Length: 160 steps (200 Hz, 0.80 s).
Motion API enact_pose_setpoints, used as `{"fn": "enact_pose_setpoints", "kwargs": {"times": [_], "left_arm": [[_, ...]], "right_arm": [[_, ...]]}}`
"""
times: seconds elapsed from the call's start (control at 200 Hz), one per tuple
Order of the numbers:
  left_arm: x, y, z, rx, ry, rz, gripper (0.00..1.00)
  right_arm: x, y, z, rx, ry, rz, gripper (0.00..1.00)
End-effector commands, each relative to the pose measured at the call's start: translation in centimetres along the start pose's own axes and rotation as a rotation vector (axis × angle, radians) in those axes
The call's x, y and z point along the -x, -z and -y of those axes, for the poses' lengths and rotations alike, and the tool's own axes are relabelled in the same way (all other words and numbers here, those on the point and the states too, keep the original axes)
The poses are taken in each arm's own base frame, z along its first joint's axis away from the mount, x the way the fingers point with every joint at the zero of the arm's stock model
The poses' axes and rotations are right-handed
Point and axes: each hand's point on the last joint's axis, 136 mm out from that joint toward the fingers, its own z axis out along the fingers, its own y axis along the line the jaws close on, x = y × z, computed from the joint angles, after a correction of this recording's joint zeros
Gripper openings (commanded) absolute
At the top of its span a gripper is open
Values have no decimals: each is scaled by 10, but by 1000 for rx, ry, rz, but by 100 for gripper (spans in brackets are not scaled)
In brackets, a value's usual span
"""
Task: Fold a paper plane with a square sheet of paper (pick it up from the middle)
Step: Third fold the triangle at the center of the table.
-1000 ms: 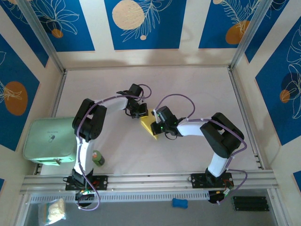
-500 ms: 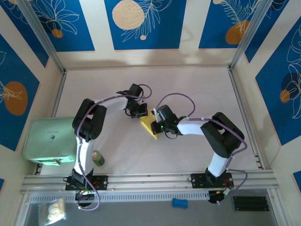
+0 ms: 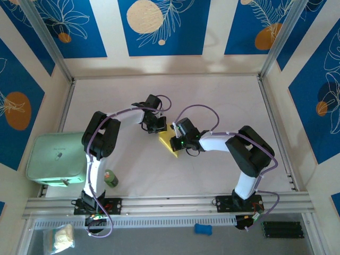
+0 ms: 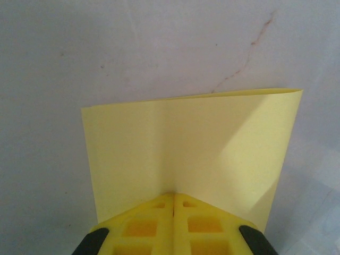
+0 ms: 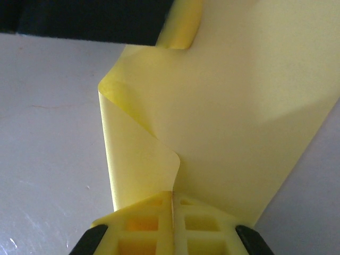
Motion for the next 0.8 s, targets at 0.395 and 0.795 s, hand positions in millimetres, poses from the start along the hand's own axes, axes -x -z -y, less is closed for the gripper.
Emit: {"fn": "enact_pose_setpoints", "kwargs": {"times": [0.395,0.795], "left_arm": [[-19,-16,-18,56,20,-79,6],[-11,-2,-3,13,19,-50,8]], "right_arm": [[-1,-6,2,0,-3,-37,0],[-8,-9,8,-25,-16,-68,0]]}}
